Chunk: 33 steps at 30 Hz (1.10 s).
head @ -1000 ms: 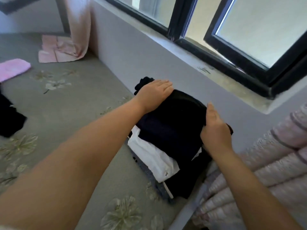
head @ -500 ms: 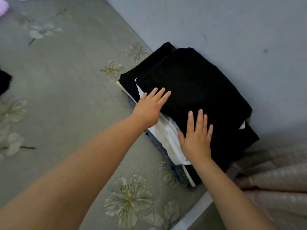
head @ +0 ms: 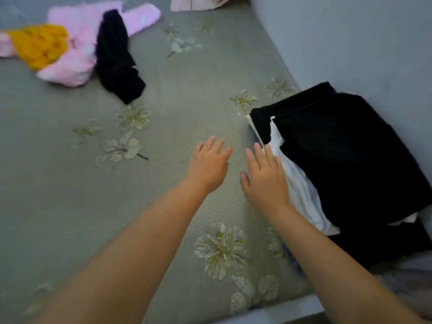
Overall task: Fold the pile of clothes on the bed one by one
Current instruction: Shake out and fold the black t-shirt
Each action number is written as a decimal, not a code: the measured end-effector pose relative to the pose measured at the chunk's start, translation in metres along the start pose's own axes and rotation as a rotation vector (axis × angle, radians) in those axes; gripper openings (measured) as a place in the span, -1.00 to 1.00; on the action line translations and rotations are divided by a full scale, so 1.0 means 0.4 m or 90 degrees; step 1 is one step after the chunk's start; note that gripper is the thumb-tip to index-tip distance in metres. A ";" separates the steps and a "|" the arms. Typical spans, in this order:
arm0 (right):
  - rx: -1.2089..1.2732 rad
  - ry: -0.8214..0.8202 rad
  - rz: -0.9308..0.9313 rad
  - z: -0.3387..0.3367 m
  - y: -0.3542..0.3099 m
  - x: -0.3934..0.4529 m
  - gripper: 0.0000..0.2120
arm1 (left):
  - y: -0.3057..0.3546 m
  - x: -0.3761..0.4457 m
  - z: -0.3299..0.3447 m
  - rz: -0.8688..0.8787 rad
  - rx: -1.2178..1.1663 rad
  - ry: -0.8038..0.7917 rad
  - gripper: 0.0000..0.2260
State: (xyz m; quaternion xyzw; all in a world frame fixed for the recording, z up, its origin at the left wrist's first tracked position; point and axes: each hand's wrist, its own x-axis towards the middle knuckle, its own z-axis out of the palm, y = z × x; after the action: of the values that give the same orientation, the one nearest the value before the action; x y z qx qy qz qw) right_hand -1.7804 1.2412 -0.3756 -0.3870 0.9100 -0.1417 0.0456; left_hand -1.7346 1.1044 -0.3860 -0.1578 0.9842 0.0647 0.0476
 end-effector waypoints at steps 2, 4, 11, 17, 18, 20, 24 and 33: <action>0.008 -0.025 -0.089 -0.004 -0.124 0.009 -0.52 | -0.088 -0.101 -0.044 -0.082 0.001 0.021 -0.59; 0.022 -0.021 -0.168 -0.007 -0.256 0.009 -0.56 | -0.184 -0.215 -0.094 -0.155 0.011 0.046 -0.60; 0.032 -0.030 -0.329 0.005 -0.682 -0.054 -0.53 | -0.463 -0.647 -0.233 -0.361 0.041 0.076 -0.60; -0.010 -0.032 -0.337 0.012 -0.899 -0.111 -0.51 | -0.617 -0.861 -0.293 -0.418 0.038 0.080 -0.58; -0.019 -0.029 -0.331 0.014 -0.914 -0.110 -0.51 | -0.639 -0.868 -0.298 -0.416 0.038 0.080 -0.57; -0.040 -0.024 -0.312 0.019 -0.930 -0.090 -0.51 | -0.682 -0.861 -0.307 -0.407 0.037 0.084 -0.57; -0.068 -0.015 -0.267 0.025 -0.930 0.022 -0.50 | -0.761 -0.756 -0.318 -0.392 0.017 0.101 -0.55; -0.115 -0.040 -0.196 0.147 -0.871 0.406 -0.49 | -0.964 -0.391 -0.260 -0.385 0.023 0.113 -0.54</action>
State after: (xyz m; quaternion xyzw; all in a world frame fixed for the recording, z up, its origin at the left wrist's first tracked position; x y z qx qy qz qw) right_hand -1.6412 0.8814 -0.3252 -0.5283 0.8473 -0.0528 0.0170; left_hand -1.4722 0.7741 -0.3089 -0.4475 0.8940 0.0162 -0.0190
